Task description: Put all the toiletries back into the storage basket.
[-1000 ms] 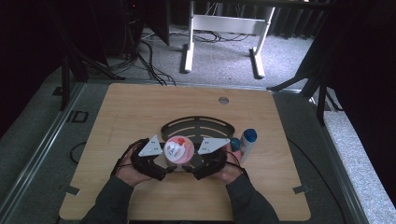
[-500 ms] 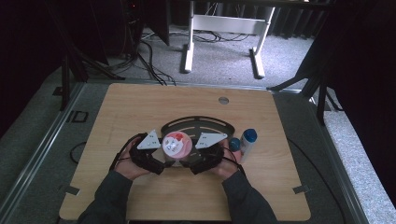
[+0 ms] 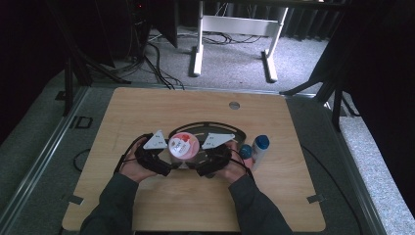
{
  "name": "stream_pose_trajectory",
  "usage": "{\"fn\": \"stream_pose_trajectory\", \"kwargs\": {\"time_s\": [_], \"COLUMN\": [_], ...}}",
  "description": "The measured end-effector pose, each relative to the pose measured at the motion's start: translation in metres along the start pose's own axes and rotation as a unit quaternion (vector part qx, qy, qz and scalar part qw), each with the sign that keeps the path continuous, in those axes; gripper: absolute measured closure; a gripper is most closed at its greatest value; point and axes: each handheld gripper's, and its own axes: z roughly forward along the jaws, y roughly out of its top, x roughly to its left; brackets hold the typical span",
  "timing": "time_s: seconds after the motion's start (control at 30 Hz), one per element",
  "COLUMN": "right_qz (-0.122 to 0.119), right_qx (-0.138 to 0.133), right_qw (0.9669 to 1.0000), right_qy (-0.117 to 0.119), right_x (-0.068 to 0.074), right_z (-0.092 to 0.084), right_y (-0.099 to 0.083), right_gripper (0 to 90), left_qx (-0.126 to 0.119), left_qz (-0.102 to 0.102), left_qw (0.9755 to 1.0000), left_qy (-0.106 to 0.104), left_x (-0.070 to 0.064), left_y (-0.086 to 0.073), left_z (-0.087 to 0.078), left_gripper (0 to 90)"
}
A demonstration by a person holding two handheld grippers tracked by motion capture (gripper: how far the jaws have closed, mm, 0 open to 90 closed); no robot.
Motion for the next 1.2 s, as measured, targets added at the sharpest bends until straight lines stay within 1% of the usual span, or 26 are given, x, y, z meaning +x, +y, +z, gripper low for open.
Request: {"fn": "stream_pose_trajectory", "kwargs": {"time_s": [0.13, 0.2, 0.23, 0.33, 0.53, 0.7, 0.8, 0.83, 1.0, 1.07, 1.2], "right_qz": [0.006, 0.008, 0.008, 0.006, 0.015, 0.025, 0.023, 0.021, 0.025, 0.026, 0.027], "right_qx": [0.003, 0.003, 0.004, 0.010, 0.015, 0.016, 0.018, 0.019, 0.021, 0.023, 0.028], "right_qw": [1.0000, 0.9999, 0.9999, 0.9999, 0.9997, 0.9995, 0.9995, 0.9995, 0.9994, 0.9993, 0.9991], "right_qy": [-0.002, -0.005, -0.006, -0.011, -0.013, -0.009, -0.011, -0.011, -0.013, -0.017, -0.018], "right_x": [-0.002, -0.004, -0.004, -0.005, -0.009, -0.012, -0.014, -0.015, -0.019, -0.020, -0.024], "right_z": [0.002, 0.003, 0.003, 0.006, 0.010, 0.012, 0.013, 0.014, 0.014, 0.015, 0.019], "right_y": [0.000, 0.002, 0.003, 0.005, 0.006, 0.008, 0.010, 0.010, 0.013, 0.014, 0.015], "right_gripper": [14.4, 14.6, 14.7, 15.0, 15.3, 15.4, 15.5, 15.6, 16.8, 17.8, 18.0], "left_qx": [0.003, 0.003, 0.003, 0.006, 0.007, 0.006, 0.007, 0.005, 0.001, 0.003, 0.008], "left_qz": [0.000, 0.000, -0.002, 0.000, 0.000, -0.005, -0.005, -0.009, -0.010, -0.011, -0.014], "left_qw": [1.0000, 1.0000, 1.0000, 1.0000, 1.0000, 1.0000, 1.0000, 0.9999, 0.9999, 0.9999, 0.9998], "left_qy": [0.000, 0.000, 0.000, 0.002, 0.004, 0.000, -0.002, -0.004, 0.006, 0.011, 0.011], "left_x": [0.002, 0.006, 0.008, 0.010, 0.015, 0.020, 0.023, 0.024, 0.027, 0.029, 0.032], "left_y": [0.001, 0.002, 0.002, 0.001, 0.001, 0.002, 0.002, 0.002, 0.003, 0.004, 0.004], "left_z": [0.001, 0.002, 0.003, 0.004, 0.006, 0.006, 0.006, 0.007, 0.008, 0.009, 0.012], "left_gripper": [11.3, 11.2, 11.3, 11.3, 11.3, 11.3, 11.3, 11.3, 11.3, 11.3, 11.3]}}
